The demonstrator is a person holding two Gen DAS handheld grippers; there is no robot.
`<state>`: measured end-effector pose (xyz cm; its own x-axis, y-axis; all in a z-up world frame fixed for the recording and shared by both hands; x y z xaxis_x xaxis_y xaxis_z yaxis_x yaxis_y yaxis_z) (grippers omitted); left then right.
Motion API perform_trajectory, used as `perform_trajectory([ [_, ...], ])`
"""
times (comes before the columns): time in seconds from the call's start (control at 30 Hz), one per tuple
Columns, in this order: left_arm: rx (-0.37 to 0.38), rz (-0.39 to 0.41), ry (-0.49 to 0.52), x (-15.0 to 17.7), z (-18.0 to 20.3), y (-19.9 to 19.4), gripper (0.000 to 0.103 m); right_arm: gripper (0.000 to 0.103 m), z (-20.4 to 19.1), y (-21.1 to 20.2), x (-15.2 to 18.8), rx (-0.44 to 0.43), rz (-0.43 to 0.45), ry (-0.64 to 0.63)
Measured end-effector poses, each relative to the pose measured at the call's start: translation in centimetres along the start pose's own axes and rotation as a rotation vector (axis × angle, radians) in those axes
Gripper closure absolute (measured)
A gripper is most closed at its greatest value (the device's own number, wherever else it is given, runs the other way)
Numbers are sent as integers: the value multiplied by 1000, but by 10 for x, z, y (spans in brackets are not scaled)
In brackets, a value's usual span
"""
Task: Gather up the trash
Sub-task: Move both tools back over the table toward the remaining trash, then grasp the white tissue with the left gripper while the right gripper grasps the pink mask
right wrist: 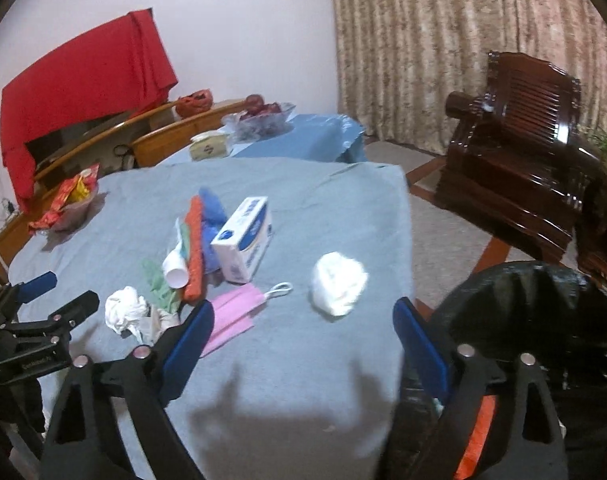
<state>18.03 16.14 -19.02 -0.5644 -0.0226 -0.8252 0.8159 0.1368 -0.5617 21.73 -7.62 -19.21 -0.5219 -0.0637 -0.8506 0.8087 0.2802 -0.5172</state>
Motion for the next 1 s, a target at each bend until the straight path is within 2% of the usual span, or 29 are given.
perform_trajectory([
  [0.17, -15, -32, -6, 13, -12, 8, 8, 27, -18, 21, 10, -20, -34, -4],
  [0.47, -14, -74, -28, 26, -20, 35, 9, 28, -26, 39, 22, -23, -73, 2],
  [0.73, 36, -129, -38, 32, -14, 62, 30, 30, -27, 46, 26, -26, -92, -8],
  [0.8, 75, -156, -57, 37, -11, 68, 52, 30, -28, 47, 26, -28, -94, -10],
  [0.83, 83, -164, -63, 38, -11, 69, 59, 31, -29, 48, 26, -30, -95, -11],
  [1.0, 93, -151, -92, 39, -17, 66, 63, 31, -40, 51, 24, -41, -95, -30],
])
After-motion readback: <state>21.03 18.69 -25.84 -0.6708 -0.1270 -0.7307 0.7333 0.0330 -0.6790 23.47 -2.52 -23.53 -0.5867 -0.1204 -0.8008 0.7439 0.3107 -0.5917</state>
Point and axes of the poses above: each gripper's, at about its wrist camera, not at the fingertips, and y roughly the way its jaws point, z to its right, x to its underside, the point moved 7 cm from there along y, roughly the way its jaws point, and after that the axes turned 6 degrees about z, right-handed, at the moved point
